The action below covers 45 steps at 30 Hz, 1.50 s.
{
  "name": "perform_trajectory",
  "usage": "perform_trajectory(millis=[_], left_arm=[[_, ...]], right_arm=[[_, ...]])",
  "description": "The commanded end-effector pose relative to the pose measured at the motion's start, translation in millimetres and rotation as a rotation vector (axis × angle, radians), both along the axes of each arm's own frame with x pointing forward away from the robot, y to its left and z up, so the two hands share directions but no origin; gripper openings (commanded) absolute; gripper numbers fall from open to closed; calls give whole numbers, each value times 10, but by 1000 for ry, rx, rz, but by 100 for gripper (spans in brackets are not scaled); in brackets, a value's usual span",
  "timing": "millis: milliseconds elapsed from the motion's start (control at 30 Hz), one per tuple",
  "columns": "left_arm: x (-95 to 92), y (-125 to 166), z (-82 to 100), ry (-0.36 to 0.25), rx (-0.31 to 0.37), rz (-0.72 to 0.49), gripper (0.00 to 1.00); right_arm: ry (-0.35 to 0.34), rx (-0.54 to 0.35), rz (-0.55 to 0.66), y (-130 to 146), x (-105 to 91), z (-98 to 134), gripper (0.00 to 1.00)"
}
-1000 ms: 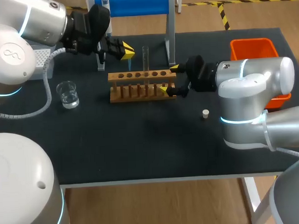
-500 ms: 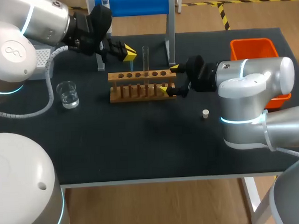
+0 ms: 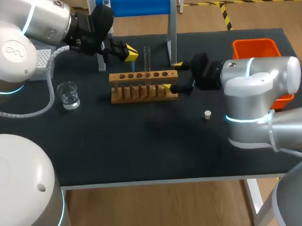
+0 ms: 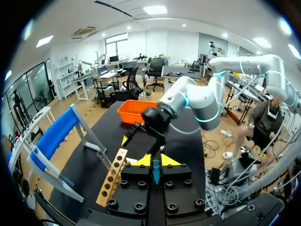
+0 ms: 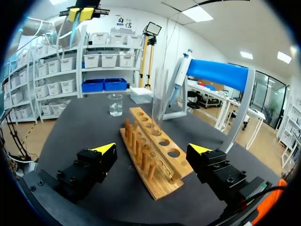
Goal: Invert the test tube, pick up the pipette, mount the tip to pipette, aspirate from beaker and dispense into the tube, eject the tip, return the pipette, and cap with the stopper.
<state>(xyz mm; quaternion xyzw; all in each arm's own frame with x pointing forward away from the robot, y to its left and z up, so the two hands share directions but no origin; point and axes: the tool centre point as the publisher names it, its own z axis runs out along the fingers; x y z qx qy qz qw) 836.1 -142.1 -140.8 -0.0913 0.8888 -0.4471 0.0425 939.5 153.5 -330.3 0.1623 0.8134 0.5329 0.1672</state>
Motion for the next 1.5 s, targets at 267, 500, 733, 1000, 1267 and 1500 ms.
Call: perform_trajectory(millis=[267, 500, 733, 1000, 1267, 1500], left_arm=[[6, 2, 11, 3, 4, -1, 0], [6, 2, 11, 3, 4, -1, 0], [6, 2, 11, 3, 4, -1, 0], [6, 2, 11, 3, 4, -1, 0], [6, 2, 11, 3, 4, -1, 0], [6, 2, 11, 3, 4, -1, 0]], right_arm=[[-89, 155, 134, -538, -420, 542, 100], [-150, 272, 275, -650, -692, 926, 100], [-105, 397, 406, -533, -899, 1204, 100], [-59, 450, 485, -264, -1038, 1366, 100], [-35, 414, 504, 37, -1112, 1399, 100], [-30, 397, 503, 307, -1127, 1409, 100]])
